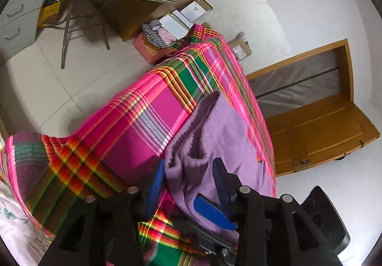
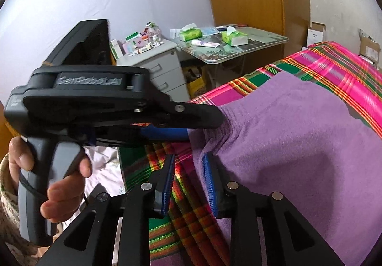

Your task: Fold clothes

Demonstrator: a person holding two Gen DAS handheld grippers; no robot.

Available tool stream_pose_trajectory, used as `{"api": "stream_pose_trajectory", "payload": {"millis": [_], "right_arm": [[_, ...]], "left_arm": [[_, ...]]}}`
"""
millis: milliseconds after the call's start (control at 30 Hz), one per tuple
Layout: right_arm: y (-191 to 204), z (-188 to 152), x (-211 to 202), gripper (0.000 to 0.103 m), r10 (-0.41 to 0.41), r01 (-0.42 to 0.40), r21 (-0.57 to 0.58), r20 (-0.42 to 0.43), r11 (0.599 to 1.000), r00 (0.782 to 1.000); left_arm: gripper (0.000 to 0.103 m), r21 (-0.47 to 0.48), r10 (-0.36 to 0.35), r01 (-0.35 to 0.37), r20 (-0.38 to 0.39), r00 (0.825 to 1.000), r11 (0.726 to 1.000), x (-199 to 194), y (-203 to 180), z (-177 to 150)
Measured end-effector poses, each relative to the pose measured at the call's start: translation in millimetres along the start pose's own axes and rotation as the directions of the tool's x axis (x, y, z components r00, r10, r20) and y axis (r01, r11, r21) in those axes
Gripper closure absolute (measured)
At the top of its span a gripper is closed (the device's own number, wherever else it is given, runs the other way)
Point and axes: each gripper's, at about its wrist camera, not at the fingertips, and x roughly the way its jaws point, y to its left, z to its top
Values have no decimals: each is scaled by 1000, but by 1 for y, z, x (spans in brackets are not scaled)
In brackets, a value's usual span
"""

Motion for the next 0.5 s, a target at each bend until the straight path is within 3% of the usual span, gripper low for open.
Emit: {"api": "stream_pose_trajectory", "payload": {"millis": [100, 233, 333, 500], "right_arm": [[-2, -1, -4, 76, 8, -8, 13, 3, 1000, 1000], [-5, -3, -9, 76, 17, -18, 29, 6, 999, 1000], [-8, -5, -13, 76, 14, -14, 41, 13, 999, 1000], [-12, -4, -20, 75, -22, 20, 50, 34, 999, 999]], "left_arm": [[64, 3, 25, -25, -5, 1000, 1000, 3, -3, 1], [80, -6, 61, -61, -8, 998, 998, 4, -1, 2], [84, -31, 27, -27, 10, 1000, 999, -1, 5, 3], [85, -9, 34, -34, 34, 999, 999, -6, 7, 5]]}}
